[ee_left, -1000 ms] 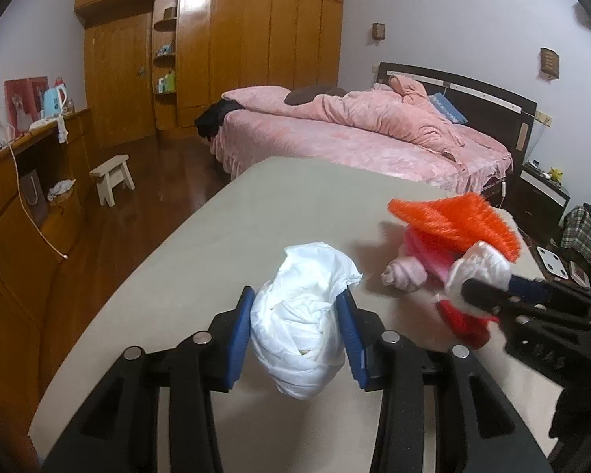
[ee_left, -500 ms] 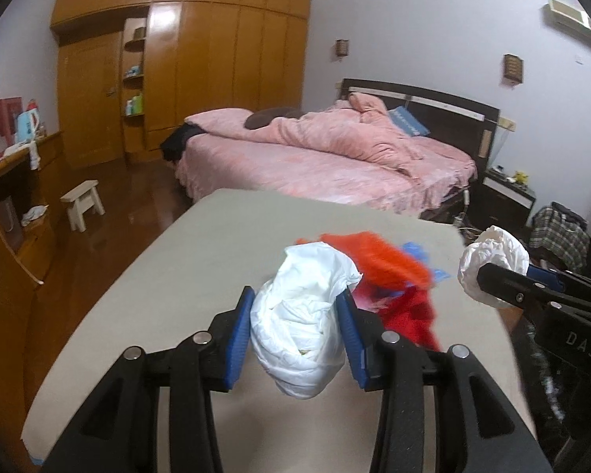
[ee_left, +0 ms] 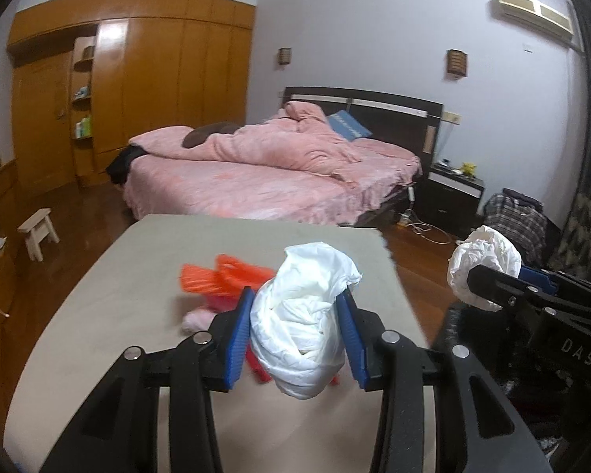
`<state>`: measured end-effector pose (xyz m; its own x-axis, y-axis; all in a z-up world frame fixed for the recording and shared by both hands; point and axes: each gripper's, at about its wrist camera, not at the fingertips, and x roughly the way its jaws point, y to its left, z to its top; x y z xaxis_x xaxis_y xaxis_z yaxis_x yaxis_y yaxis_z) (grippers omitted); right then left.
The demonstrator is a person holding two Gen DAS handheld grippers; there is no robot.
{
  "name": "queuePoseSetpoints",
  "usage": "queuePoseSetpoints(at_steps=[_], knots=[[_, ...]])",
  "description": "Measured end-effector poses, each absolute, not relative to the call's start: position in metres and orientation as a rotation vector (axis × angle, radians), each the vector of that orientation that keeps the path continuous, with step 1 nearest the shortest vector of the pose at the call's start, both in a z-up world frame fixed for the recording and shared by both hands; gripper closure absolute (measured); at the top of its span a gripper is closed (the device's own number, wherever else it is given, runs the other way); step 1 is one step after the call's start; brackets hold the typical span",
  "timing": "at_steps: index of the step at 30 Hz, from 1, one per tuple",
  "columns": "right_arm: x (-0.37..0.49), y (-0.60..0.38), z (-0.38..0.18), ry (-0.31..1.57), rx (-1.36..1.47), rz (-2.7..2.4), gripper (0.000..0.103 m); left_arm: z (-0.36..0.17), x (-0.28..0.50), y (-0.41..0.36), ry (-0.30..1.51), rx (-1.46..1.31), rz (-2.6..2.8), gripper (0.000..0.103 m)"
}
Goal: Collect trash
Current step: 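Carry both tissue bundles over the bin and open both grippers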
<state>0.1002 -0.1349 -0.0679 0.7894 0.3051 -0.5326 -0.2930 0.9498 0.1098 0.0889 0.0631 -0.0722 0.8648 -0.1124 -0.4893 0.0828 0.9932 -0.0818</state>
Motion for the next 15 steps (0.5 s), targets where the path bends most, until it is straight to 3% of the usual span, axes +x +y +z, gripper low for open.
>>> queuePoseSetpoints(at_steps=[15], knots=[[0.065,-0.225,-0.067,0.553,0.056,0.151,0.066,-0.064,0.077,-0.020,0.507,-0.017,-0.265,0.061]])
